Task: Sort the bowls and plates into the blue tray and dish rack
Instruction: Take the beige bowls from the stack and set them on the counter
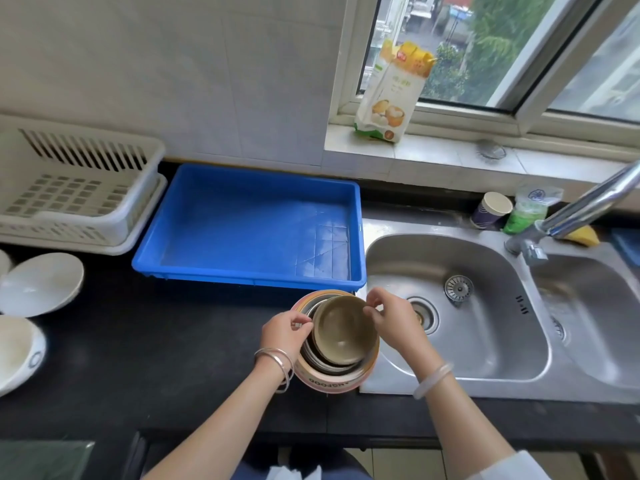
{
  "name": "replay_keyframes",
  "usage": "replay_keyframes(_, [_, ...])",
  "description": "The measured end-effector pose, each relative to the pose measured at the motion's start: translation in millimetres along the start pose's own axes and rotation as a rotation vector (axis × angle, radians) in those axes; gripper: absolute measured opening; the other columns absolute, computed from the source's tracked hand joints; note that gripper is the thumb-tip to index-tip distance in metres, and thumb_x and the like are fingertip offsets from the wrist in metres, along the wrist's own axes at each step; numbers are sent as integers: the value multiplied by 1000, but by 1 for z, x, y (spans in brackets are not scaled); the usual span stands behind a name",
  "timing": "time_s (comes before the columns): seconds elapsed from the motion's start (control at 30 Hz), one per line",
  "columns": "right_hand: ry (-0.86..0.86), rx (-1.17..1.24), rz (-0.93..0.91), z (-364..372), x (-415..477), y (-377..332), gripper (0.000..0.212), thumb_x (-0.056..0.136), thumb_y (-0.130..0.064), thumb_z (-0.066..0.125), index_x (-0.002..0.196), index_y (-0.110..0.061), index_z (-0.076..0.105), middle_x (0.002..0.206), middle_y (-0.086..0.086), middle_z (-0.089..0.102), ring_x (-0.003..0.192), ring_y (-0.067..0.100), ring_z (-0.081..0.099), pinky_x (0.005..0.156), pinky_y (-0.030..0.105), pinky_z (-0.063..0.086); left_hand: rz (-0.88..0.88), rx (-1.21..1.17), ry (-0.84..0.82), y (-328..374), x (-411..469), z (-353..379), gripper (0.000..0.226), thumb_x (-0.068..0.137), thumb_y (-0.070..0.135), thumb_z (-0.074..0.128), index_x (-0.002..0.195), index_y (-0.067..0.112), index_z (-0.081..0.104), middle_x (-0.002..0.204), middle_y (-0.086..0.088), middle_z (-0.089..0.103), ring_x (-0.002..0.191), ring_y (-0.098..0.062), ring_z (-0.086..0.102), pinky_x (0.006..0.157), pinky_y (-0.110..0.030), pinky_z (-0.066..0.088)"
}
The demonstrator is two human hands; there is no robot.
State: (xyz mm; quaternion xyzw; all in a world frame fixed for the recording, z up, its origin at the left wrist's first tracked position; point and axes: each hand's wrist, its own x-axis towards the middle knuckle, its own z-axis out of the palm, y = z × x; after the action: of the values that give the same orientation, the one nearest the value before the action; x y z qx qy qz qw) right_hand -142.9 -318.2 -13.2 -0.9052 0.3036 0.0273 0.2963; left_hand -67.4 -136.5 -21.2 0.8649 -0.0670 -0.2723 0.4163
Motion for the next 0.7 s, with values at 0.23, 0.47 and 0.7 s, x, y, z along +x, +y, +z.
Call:
replay_keyframes(0.23, [-10,185,109,-10,1,1,13,93,-17,53,81,-20,48,84,8,66,70,30,65,63,46,59,1,104,15,7,4,2,5,84,18,63,79,20,62,91,0,64,82,-11,57,70,-21,43])
replay_keyframes(0.47, [53,339,161,-22,-1,-1,19,93,-14,54,77,-21,48,75,-1,64,45,6,61,40,21,51,39,74,81,14,6,3,14,84,17,60,72,21,56,89,0,61,78,-12,56,61,-19,42])
replay_keyframes(0.7, [73,463,90,-29,-3,-26,13,92,-13,57,83,-22,57,84,5,68,57,13,63,46,26,55,20,-85,72,17,9,-22,16,83,19,61,68,23,55,72,6,61,68,-6,56,54,-17,40])
